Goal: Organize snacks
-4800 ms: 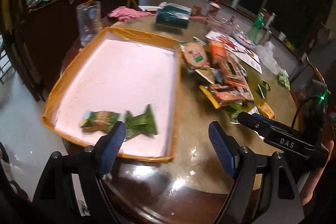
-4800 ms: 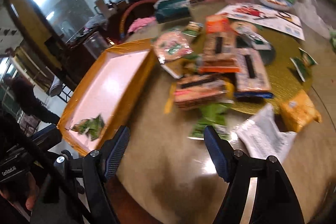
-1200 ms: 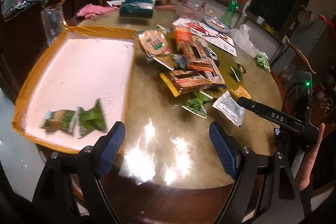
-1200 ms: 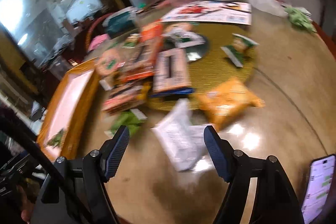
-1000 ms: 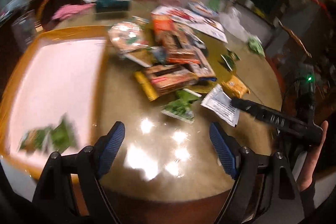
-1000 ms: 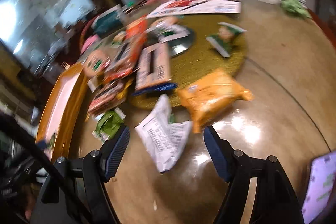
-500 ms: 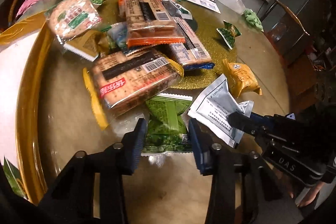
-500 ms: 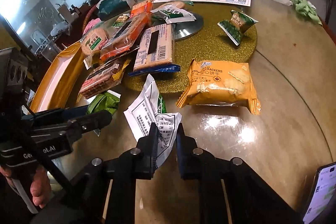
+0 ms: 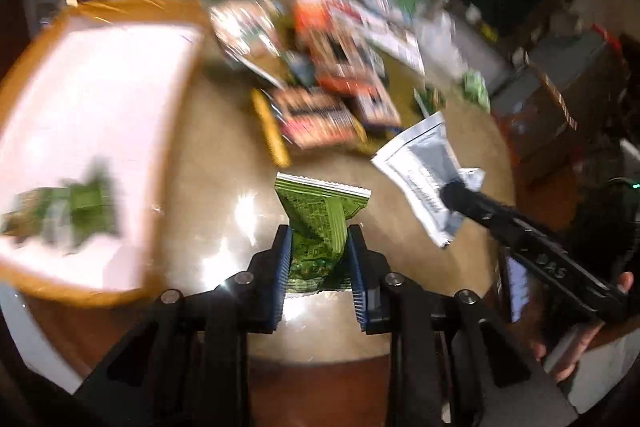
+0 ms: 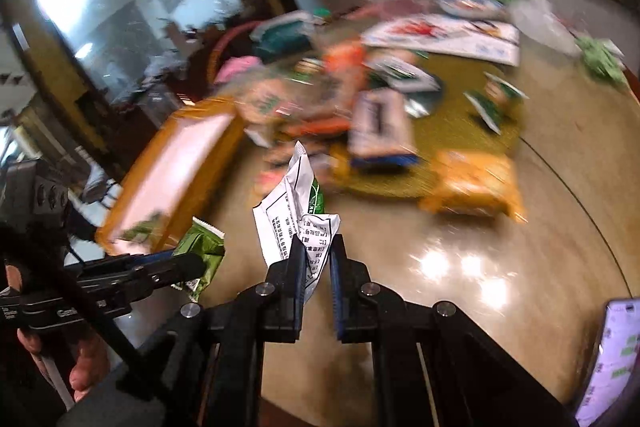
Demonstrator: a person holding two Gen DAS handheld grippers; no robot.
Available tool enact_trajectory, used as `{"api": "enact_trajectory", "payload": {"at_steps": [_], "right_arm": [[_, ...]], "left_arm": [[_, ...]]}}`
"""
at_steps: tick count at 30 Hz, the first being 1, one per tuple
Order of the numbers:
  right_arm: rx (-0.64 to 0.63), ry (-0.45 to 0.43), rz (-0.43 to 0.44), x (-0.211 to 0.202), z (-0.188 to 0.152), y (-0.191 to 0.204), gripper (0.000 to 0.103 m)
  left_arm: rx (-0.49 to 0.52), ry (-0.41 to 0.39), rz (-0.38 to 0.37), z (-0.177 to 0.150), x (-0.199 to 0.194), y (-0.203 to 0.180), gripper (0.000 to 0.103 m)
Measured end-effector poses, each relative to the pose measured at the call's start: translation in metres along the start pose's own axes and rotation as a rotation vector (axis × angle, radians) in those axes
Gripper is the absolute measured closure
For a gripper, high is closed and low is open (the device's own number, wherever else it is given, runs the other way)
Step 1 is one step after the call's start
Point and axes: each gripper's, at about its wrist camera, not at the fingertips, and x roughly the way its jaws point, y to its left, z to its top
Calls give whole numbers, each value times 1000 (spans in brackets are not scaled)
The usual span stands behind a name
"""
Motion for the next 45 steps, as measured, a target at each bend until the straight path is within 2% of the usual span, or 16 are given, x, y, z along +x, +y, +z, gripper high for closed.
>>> {"api": "enact_trajectory", "payload": {"at_steps": [2,4,8,11,14,16,18,25,26,27,28,29,30,32,40,45], "right_arm": [[-46,-6,64,5,12,28,94],[-85,0,99,17,23,55,94],[-158,43,162,63,45,116,94],[-175,96,187,102,53,152,94],[-218,140,154,139,50,183,94],[-228,173,145,155,44,194,94],[-266,179,97,164,39,203,94],[-322,182,22,176,32,208,89],[-325,181,18,176,31,209,87],[-319,180,24,176,32,208,80],[-313,179,31,175,32,206,76],[-306,173,38,173,32,206,65],[-300,162,46,169,33,205,53],[-294,137,47,163,34,205,47],[-219,104,108,137,46,190,45],[-172,90,111,127,52,173,42]], "left_arm": [[-34,-73,24,6,-35,16,74],[-87,-126,90,16,-66,44,74],[-147,-201,241,31,-92,91,74],[-195,-201,291,41,-88,133,74],[-248,-158,298,47,-69,168,74],[-255,-140,306,46,-61,179,74],[-246,-131,310,43,-58,181,74],[-179,-89,351,42,-43,184,71],[-180,-86,343,42,-42,185,64],[-183,-88,335,42,-43,187,50],[-188,-97,331,42,-44,187,43],[-190,-115,331,42,-46,188,33],[-193,-136,333,41,-50,188,30],[-200,-173,320,40,-59,188,29],[-222,-254,284,39,-91,176,25],[-179,-261,260,40,-95,158,24]]}}
